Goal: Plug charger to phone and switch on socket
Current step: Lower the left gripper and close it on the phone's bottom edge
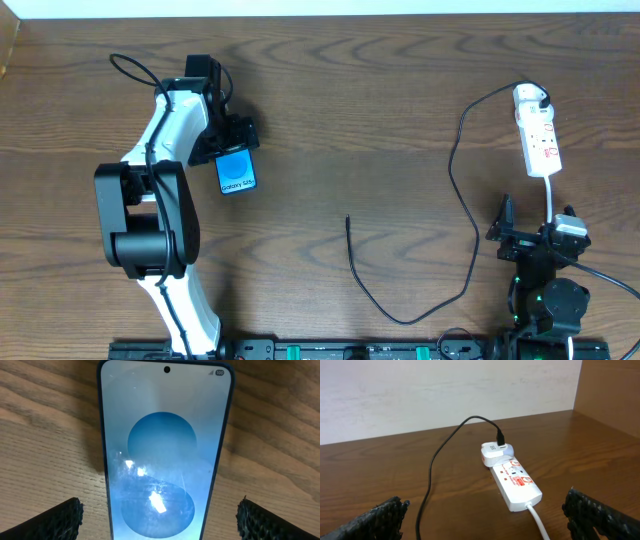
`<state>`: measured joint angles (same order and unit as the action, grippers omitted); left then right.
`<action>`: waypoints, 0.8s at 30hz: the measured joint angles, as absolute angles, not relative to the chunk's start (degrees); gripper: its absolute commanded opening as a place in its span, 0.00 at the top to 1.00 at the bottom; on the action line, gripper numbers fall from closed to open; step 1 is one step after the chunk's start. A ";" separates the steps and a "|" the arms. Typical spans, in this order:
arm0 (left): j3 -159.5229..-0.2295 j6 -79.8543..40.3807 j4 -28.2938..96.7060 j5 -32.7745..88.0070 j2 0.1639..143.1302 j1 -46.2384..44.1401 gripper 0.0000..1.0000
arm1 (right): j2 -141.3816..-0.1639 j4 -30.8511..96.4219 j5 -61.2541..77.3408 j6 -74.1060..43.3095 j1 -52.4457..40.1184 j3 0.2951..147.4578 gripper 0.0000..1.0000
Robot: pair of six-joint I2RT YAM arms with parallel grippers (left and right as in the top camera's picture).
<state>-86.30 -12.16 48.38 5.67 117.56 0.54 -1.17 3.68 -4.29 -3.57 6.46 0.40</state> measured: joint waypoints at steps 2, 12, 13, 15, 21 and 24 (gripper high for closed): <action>-86.30 -12.23 48.34 5.67 117.75 0.56 0.02 | -1.17 3.68 -4.32 -3.57 6.44 0.40 0.01; -86.30 -12.16 47.35 4.12 119.50 0.54 0.02 | -1.17 3.68 -4.29 -3.57 6.46 0.40 0.01; -86.30 -12.16 47.31 4.12 119.50 0.54 0.02 | -1.17 3.68 -4.29 -3.57 6.44 0.40 0.01; -86.30 -12.16 47.13 4.12 119.50 0.54 0.02 | -1.17 3.68 -4.32 -3.57 6.46 0.40 0.01; -86.30 -12.16 46.89 4.10 119.50 0.54 0.02 | -1.17 3.68 -4.32 -3.57 6.46 0.40 0.01; -86.30 -12.16 46.28 4.08 119.50 0.56 0.02 | -1.17 3.68 -4.29 -3.57 6.44 0.40 0.01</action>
<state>-86.30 -12.16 46.28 4.08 119.50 0.56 -1.17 3.68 -4.29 -3.57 6.44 0.40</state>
